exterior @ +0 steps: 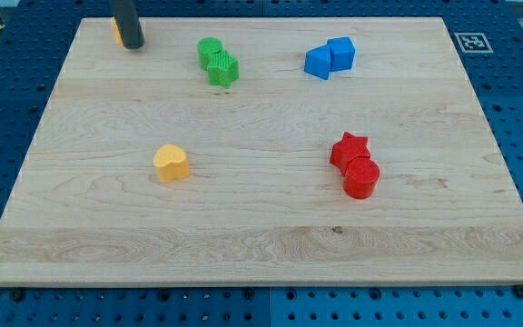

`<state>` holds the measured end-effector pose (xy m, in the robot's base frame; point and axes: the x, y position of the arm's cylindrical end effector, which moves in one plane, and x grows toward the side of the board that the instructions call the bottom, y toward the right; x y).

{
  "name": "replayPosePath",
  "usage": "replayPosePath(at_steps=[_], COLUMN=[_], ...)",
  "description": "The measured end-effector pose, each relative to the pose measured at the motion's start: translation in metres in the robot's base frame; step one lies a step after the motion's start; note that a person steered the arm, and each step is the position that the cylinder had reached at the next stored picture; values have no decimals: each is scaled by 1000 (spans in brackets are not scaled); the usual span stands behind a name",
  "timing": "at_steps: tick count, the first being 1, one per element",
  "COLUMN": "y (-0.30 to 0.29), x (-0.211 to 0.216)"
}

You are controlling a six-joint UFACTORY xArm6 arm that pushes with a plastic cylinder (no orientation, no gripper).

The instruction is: Slide the green circle up a bit

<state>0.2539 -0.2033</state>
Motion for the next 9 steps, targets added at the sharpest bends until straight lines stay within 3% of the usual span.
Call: replayPosePath(at_steps=[1, 3, 7, 9], y=[6, 79, 101, 99], x=[9, 113, 108, 62])
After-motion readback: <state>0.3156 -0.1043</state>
